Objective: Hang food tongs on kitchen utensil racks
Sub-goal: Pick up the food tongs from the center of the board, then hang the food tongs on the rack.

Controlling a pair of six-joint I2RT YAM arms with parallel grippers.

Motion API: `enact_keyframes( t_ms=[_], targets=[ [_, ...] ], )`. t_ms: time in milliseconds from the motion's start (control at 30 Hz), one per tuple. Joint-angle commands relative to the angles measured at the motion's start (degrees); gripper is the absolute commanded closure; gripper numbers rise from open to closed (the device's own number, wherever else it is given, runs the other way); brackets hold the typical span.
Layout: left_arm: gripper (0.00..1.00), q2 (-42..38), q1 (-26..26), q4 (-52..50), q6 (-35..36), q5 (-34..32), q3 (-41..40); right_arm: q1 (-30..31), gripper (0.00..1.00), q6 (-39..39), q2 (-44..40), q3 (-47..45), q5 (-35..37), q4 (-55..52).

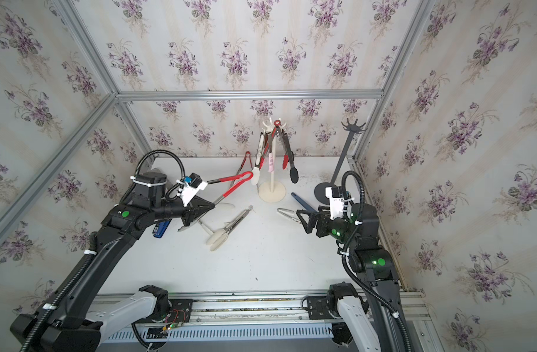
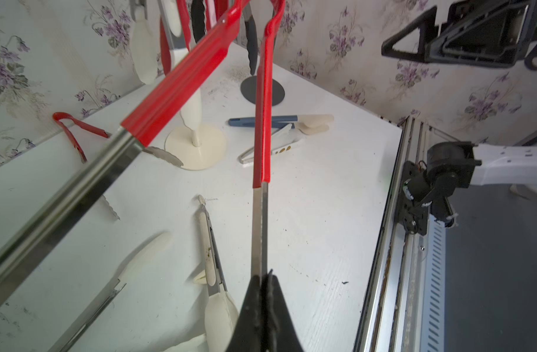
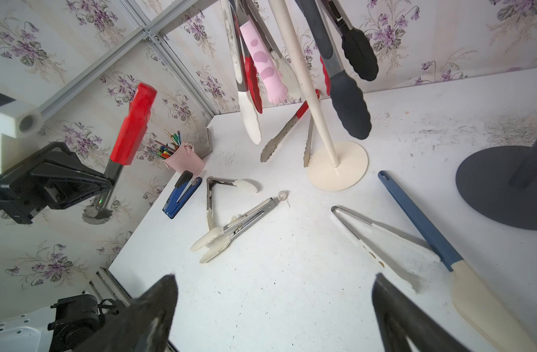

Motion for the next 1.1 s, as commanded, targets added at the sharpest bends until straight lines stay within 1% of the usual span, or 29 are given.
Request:
enact_keyframes(
  t_ms=[0,100,133,233,300,333,500,667,1067],
  targets=[
    [1.00,3.61,1.67,2.90,-0.84,8.12,3.83,-0.02,0.02,1.04,1.03,1.26,2.38,1.72],
    [1.00,10.21,4.81,4.66,-2.66,15.25,9.64,-0.02,0.02,2.19,2.48,3.50,2.27,2.44],
    [1.00,12.03,5.45,6.07,-3.49,16.02,10.76,0.04,0.03,1.73,2.83,3.95,2.91,2.53],
    [1.00,16.15,6.28,7.25,-2.70,18.34,14.01,-0.01,0.02,0.54,4.14,5.06,5.03,1.50],
    [1.00,17.20,7.14,9.23,-4.02,20.60,14.92,0.02,0.03,0.61,4.94,5.41,5.17,1.59],
    [1.00,19.50,7.46,9.87,-4.54,21.41,15.55,0.05,0.02,0.90,5.21,5.24,5.10,1.88],
    [1.00,24.48,8.53,11.52,-6.12,24.73,19.88,-0.01,0.02,-0.24,5.82,3.85,3.94,3.89],
    [1.00,30.75,8.52,12.14,-7.42,27.06,26.24,0.01,0.02,-1.02,7.99,4.44,2.84,3.54],
    [1.00,44.47,7.63,12.34,-10.94,32.85,41.77,0.01,0.02,0.61,7.26,1.49,2.79,5.71]
  ],
)
